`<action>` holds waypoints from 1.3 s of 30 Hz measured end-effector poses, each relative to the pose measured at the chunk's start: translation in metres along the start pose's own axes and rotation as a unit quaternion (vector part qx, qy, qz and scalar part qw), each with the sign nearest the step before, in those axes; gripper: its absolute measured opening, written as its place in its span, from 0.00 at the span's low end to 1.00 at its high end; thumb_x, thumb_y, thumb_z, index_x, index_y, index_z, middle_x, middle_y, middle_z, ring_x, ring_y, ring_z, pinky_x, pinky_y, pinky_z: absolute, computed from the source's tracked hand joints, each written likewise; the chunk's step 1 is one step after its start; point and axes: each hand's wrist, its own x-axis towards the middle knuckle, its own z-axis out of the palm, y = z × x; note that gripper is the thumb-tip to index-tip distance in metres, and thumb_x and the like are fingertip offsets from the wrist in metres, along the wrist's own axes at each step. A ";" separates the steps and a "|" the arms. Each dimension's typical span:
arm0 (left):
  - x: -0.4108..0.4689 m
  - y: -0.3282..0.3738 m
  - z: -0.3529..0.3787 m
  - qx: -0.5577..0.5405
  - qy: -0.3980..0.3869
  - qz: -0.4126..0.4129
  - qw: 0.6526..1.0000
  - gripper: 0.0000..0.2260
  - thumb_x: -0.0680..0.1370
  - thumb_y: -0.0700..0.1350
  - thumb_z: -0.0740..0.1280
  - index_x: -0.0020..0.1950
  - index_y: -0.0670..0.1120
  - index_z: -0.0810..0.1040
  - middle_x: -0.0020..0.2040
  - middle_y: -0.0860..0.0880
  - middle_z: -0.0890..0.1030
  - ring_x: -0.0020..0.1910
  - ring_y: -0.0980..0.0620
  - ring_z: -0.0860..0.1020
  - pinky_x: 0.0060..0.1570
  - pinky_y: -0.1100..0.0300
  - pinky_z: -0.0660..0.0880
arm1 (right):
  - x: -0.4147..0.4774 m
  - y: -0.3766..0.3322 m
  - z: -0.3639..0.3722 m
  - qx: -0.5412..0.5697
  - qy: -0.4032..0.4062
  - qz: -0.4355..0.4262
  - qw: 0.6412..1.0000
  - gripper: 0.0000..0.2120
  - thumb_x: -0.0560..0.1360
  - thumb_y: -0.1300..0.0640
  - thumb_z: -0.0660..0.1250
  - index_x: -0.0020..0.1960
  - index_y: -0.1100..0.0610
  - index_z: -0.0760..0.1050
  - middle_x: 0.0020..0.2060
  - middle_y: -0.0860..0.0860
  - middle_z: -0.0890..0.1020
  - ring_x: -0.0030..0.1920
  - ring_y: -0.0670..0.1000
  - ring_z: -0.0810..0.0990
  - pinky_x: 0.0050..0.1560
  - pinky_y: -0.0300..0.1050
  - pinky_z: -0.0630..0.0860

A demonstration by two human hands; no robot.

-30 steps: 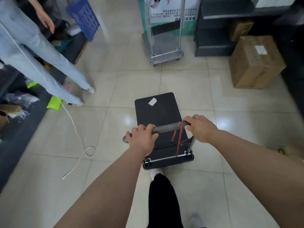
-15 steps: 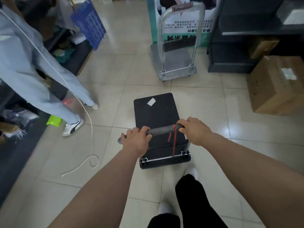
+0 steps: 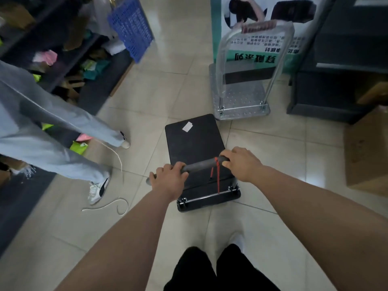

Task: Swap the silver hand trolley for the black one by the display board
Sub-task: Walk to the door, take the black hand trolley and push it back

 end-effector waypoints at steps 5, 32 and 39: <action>0.038 0.019 -0.024 0.004 -0.013 -0.002 1.000 0.16 0.82 0.55 0.52 0.69 0.58 0.65 0.64 0.47 0.72 0.65 0.42 0.68 0.68 0.42 0.60 | 0.040 0.019 -0.024 -0.006 -0.002 -0.009 1.000 0.13 0.81 0.49 0.55 0.64 0.49 0.68 0.54 0.56 0.74 0.53 0.57 0.73 0.57 0.53 0.71; 0.258 -0.014 -0.142 0.019 0.010 0.033 0.999 0.15 0.82 0.55 0.51 0.67 0.58 0.66 0.65 0.47 0.72 0.65 0.43 0.68 0.67 0.43 0.60 | 0.260 -0.009 -0.105 0.077 0.002 0.018 0.997 0.24 0.80 0.50 0.56 0.76 0.50 0.58 0.71 0.54 0.65 0.70 0.57 0.66 0.71 0.53 0.64; 0.259 -0.010 -0.152 -0.012 -0.024 0.043 0.999 0.19 0.79 0.60 0.54 0.70 0.61 0.63 0.67 0.48 0.70 0.66 0.43 0.67 0.67 0.41 0.62 | 0.256 0.001 -0.116 0.052 -0.009 0.040 0.998 0.25 0.79 0.47 0.56 0.75 0.51 0.59 0.70 0.55 0.67 0.68 0.58 0.68 0.67 0.52 0.67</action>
